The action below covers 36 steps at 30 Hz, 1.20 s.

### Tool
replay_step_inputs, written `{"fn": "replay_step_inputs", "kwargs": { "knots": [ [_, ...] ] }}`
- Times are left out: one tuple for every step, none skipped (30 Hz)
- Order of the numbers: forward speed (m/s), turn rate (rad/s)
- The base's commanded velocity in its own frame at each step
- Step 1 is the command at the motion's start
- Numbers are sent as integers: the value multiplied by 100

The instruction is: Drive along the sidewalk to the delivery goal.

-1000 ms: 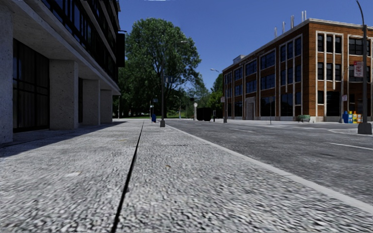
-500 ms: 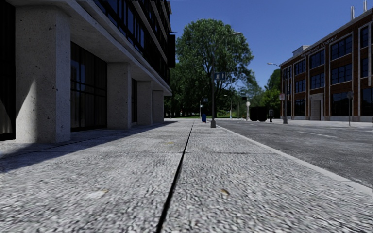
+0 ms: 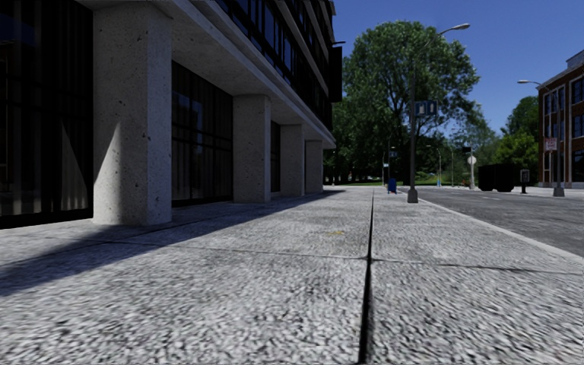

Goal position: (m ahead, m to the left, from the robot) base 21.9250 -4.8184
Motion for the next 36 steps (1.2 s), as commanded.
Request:
{"fn": "replay_step_inputs", "kwargs": {
  "knots": [
    [200,0],
    [200,0],
    [200,0],
    [200,0],
    [200,0],
    [200,0],
    [200,0],
    [200,-15],
    [200,-27],
    [200,-27],
    [200,-31],
    [200,-33],
    [200,-33],
    [200,-33],
    [200,-33],
    [200,-33],
    [200,-33],
    [200,-30],
    [200,-30],
    [200,-3],
    [200,0],
    [200,0],
    [200,0],
    [200,0],
    [200,0],
    [200,0],
    [200,0],
    [200,0],
    [200,0],
    [200,0],
    [200,-2],
    [200,-2],
    [200,-23],
    [200,-35],
    [200,-39],
    [200,-39]
  ]
}}
